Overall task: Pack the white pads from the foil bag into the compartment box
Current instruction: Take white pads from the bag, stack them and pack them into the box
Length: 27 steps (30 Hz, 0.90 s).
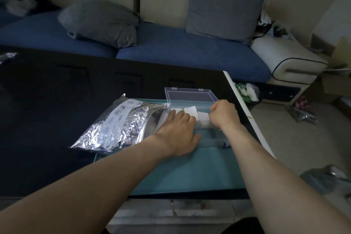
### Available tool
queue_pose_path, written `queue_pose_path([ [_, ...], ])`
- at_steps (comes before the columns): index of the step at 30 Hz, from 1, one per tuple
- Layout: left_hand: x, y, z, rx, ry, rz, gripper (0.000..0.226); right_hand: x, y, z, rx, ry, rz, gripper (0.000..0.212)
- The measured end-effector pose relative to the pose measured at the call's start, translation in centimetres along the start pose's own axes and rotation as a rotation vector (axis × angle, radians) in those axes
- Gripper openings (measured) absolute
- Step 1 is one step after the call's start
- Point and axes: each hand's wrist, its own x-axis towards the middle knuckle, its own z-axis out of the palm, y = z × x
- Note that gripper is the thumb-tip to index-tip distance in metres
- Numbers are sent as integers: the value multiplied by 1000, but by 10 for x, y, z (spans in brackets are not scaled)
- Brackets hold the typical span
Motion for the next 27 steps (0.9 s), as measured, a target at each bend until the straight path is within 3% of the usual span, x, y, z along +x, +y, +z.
queue_pose_path([
  [4, -1, -3, -15, -57, 97, 48, 47, -2, 7, -7, 38, 11, -47, 20],
  [7, -7, -10, -37, -224, 344, 89, 39, -3, 11, -13, 180, 230, -124, 27],
  [10, -16, -27, -58, -217, 531, -18, 36, -8, 4, -20, 300, 361, -288, 29],
  [12, -27, -38, -70, -128, 447, -170, 39, -17, -8, -23, 374, 387, -391, 28],
  [15, -42, -58, -73, -52, 205, -376, 54, -40, -34, -21, 453, 220, -557, 18],
  [18, -50, -76, -68, -167, 137, -456, 30, -66, -55, -6, 437, -122, -659, 15],
  [20, -52, -83, -67, -235, 155, -509, 22, -80, -64, 5, 315, -282, -666, 37],
  [24, -55, -87, -65, -321, 169, -535, 25, -90, -73, 27, 40, -303, -704, 91],
  [27, -56, -91, -60, -339, 142, -529, 35, -93, -77, 43, 93, -325, -668, 91],
])
